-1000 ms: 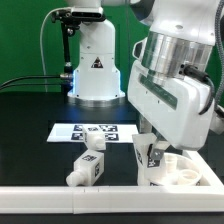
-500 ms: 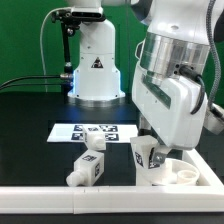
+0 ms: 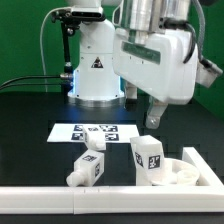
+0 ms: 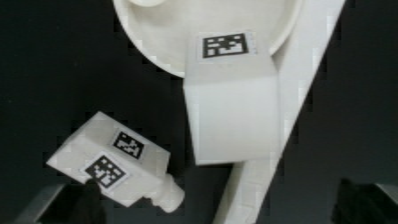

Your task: Assemble stool

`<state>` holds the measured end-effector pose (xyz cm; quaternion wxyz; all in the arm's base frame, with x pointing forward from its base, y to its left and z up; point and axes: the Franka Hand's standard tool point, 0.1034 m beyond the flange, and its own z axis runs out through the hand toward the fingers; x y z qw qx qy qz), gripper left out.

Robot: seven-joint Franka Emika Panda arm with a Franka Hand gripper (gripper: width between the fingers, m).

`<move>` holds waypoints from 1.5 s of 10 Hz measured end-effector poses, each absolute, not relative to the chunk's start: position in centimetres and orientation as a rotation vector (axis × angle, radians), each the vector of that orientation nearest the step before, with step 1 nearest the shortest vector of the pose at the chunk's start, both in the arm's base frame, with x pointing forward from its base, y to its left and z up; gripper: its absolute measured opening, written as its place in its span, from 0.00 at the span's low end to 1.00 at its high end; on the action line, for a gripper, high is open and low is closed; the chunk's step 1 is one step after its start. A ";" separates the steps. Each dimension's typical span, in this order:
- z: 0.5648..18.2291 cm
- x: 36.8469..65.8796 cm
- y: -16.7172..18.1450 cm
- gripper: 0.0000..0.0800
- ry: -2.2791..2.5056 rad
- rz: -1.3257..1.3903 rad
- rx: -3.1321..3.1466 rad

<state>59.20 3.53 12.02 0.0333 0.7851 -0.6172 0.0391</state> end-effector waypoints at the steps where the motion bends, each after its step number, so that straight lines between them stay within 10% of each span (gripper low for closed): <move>1: 11.9 59.2 3.5 0.81 -1.896 0.119 2.415; 15: 10.7 55.6 2.8 0.81 -0.932 0.130 2.960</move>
Offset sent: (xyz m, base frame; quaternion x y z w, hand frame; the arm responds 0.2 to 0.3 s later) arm 0.0000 0.0000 0.0000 0.0000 0.0000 0.0000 1.0000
